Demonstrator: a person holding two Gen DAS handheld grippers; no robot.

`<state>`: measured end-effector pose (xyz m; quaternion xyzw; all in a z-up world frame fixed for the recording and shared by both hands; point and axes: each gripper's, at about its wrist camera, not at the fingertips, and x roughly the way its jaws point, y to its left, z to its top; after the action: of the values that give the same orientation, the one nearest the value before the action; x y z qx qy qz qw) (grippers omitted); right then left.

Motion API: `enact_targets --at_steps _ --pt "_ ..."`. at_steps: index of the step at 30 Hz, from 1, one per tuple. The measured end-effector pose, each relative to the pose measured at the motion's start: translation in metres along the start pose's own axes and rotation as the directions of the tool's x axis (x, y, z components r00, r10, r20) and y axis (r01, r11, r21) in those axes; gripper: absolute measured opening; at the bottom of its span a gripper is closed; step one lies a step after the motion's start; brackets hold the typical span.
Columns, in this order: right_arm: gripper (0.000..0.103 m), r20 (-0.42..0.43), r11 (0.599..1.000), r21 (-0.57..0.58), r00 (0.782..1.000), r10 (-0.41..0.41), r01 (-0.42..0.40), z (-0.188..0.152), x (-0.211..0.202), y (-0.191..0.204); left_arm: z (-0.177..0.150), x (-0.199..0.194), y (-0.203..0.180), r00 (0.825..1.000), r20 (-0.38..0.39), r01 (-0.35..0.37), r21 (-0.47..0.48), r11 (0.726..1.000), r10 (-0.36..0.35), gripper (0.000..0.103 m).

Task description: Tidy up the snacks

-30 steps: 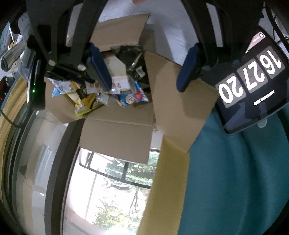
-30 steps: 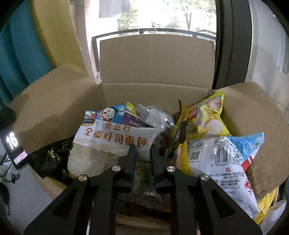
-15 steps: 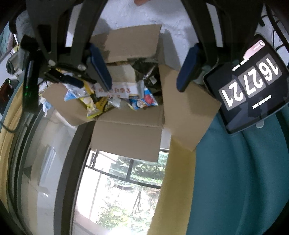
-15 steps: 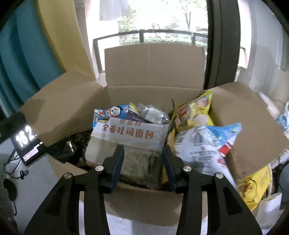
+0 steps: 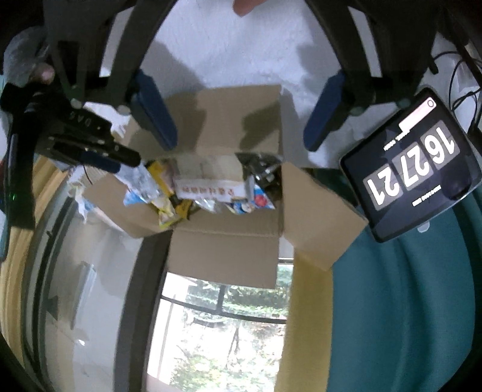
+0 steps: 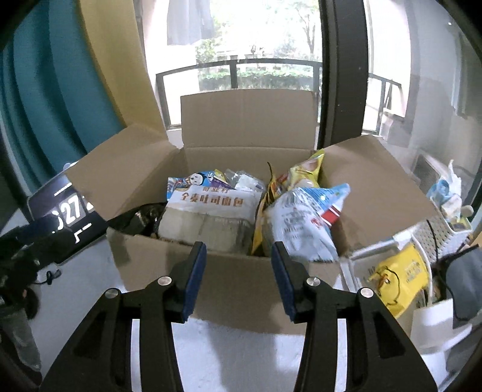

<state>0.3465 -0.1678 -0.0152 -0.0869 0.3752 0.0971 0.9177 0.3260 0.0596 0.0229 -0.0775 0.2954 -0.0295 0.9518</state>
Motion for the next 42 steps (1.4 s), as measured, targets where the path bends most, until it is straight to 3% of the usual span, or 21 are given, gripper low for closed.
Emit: enact_targets --at_steps 9,22,33,42 --pt "0.047 -0.003 1.0 -0.004 1.0 0.009 -0.009 -0.03 -0.038 0.003 -0.032 -0.028 -0.019 1.0 0.005 0.006 0.023 1.0 -0.006 0.096" --pt "0.048 0.044 1.0 -0.004 0.999 -0.001 0.001 -0.074 -0.111 0.016 -0.065 -0.102 -0.034 0.994 0.109 -0.002 0.063 0.998 -0.005 0.096" --pt "0.049 0.135 1.0 -0.013 0.991 -0.022 0.024 -0.096 -0.18 0.024 -0.08 -0.164 -0.055 0.975 0.219 -0.069 0.075 0.995 0.051 0.096" --pt "0.058 0.205 0.999 -0.024 0.978 -0.024 0.03 -0.104 -0.226 0.031 -0.078 -0.212 -0.064 0.947 0.32 -0.058 0.086 0.995 0.028 0.096"
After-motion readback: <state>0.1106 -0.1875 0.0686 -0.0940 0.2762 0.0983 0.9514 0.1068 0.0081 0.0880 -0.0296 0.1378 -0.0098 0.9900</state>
